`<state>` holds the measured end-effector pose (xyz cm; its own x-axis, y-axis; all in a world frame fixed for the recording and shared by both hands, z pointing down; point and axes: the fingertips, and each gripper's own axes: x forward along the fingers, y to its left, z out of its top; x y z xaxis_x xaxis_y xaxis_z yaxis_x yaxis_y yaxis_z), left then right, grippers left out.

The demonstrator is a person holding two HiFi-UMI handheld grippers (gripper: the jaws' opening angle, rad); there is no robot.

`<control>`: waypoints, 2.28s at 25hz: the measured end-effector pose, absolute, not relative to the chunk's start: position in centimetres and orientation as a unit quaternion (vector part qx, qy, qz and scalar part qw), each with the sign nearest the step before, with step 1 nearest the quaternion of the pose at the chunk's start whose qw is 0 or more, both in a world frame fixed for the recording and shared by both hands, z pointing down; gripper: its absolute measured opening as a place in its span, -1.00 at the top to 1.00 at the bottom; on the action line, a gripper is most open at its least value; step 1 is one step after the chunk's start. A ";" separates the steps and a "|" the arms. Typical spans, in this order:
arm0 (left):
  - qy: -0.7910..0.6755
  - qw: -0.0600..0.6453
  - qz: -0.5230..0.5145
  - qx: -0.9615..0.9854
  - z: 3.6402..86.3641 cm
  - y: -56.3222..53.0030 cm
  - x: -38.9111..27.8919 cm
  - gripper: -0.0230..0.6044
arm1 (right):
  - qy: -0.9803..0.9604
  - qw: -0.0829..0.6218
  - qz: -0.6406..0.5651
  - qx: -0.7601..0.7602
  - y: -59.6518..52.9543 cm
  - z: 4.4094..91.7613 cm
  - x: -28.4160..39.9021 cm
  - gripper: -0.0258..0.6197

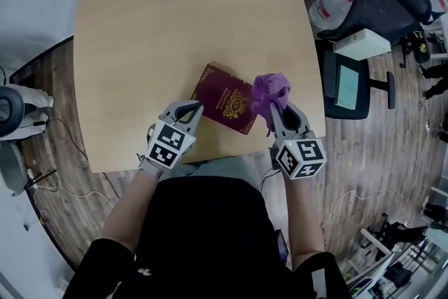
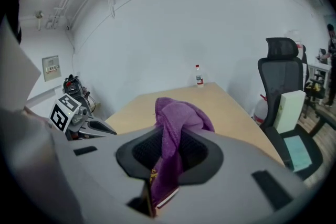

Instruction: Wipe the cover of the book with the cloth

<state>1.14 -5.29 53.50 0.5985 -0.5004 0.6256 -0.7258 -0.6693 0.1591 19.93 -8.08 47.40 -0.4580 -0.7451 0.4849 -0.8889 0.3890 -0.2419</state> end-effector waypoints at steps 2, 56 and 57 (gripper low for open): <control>-0.342 0.212 0.282 0.871 55.0 -5.7 1.1 0.86 | -0.809 0.157 0.248 0.508 -8.5 48.9 20.1 0.70; -0.360 0.197 0.269 0.871 63.1 -6.7 0.1 0.87 | -0.771 0.184 0.329 0.513 -0.1 62.1 17.2 0.68; -0.360 0.197 0.267 0.872 63.1 -6.8 0.2 0.87 | -0.773 0.183 0.329 0.510 0.2 62.1 17.1 0.69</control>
<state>0.17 -6.75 63.10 0.5982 -0.5231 0.6071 -0.7334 -0.6627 0.1516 17.14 0.20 62.14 -0.4119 -0.6685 0.6192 -0.9097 0.2618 -0.3224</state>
